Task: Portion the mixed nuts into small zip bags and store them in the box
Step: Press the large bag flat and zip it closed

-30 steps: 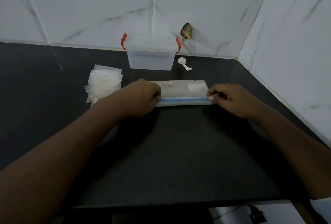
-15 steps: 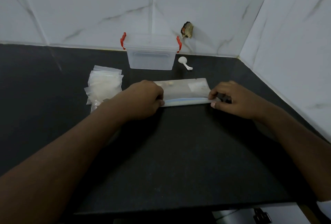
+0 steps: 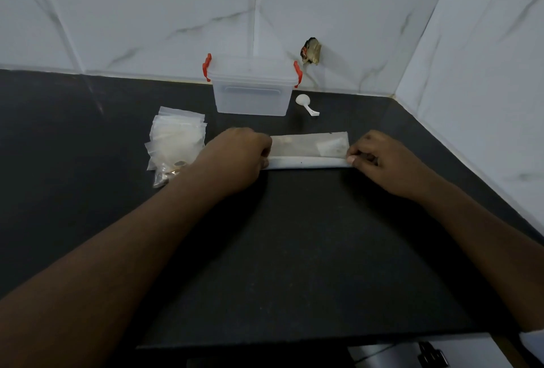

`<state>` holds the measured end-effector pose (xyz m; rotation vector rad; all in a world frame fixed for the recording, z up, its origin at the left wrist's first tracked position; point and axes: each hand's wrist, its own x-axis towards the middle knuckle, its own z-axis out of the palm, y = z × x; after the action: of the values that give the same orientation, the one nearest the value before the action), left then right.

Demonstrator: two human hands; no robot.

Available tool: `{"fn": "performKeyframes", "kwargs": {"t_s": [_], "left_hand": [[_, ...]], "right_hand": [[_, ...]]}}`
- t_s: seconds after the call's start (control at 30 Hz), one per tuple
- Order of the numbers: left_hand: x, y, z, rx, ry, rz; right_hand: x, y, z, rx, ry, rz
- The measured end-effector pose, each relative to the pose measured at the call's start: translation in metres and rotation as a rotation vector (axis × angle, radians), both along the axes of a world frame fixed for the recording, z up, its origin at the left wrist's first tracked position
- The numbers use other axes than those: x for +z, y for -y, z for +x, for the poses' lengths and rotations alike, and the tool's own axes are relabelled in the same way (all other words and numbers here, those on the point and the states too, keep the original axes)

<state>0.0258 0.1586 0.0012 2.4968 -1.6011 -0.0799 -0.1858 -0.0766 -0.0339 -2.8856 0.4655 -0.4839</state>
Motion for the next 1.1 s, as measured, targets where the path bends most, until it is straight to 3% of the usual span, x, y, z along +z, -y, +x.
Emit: {"fn": "performKeyframes", "kwargs": {"t_s": [0.1,0.27,0.43,0.7,0.93,1.0,1.1], "left_hand": [[-0.004,-0.002,0.002,-0.028,0.106,0.024],[-0.001,-0.002,0.002,-0.037,0.094,0.058],[0.001,0.0,0.002,0.012,0.0,0.03],[-0.005,0.002,0.002,0.006,0.192,0.012],[0.0,-0.001,0.005,-0.011,0.196,0.069],[0.004,-0.003,0.008,-0.012,0.115,0.002],[0.017,-0.011,0.012,0.019,-0.238,-0.311]], "right_hand": [[0.004,0.003,-0.004,0.042,-0.039,0.018],[0.006,-0.002,-0.004,0.009,-0.031,0.005],[0.003,-0.01,-0.003,-0.05,0.082,0.213],[0.0,-0.005,0.002,0.005,0.0,0.007],[0.001,0.0,0.004,0.022,-0.014,-0.073],[0.002,-0.006,0.003,-0.002,0.02,-0.035],[0.012,-0.017,-0.005,-0.042,0.141,0.252]]}}
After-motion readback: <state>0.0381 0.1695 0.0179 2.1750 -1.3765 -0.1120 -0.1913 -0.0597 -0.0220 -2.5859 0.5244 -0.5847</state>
